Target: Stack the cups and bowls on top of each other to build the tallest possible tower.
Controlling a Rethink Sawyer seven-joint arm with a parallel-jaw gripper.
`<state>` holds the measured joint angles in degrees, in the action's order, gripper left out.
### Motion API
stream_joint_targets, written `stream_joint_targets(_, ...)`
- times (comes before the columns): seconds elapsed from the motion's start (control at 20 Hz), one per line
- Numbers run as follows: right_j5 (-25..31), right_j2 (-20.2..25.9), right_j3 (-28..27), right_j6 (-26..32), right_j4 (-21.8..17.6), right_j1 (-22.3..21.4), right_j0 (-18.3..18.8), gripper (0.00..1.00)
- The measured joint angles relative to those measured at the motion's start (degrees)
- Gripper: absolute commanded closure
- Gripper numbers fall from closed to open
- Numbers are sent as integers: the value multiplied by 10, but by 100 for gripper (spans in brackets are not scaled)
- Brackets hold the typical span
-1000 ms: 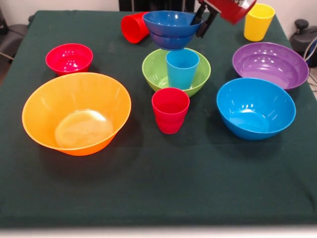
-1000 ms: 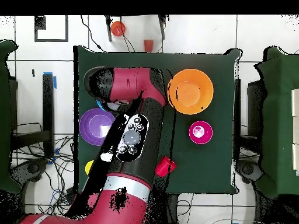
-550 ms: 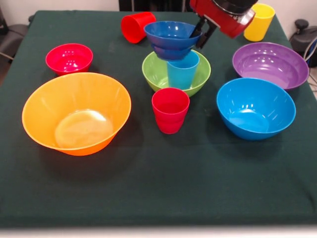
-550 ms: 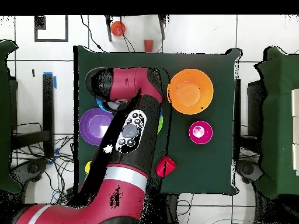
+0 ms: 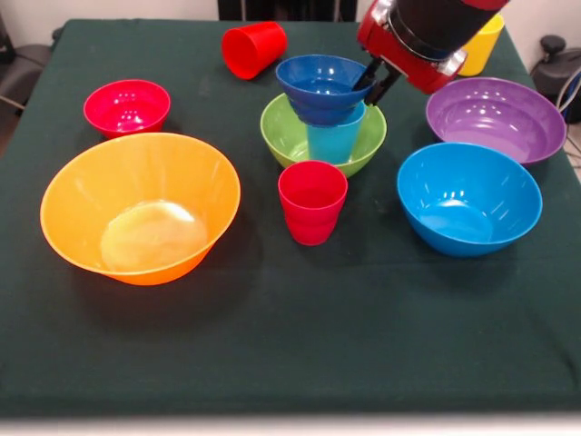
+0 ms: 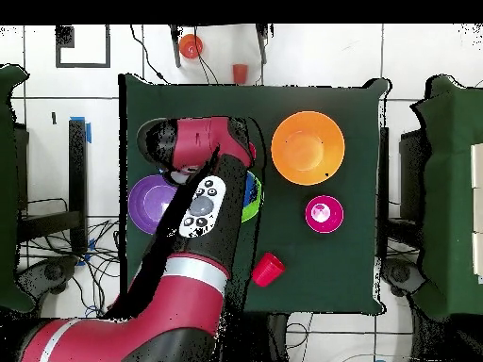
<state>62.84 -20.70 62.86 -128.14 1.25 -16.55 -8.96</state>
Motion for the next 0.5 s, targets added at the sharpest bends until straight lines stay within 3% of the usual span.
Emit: stream_joint_targets(0.5, 0, -2, -12, 0, 0, 20, -26, 100)
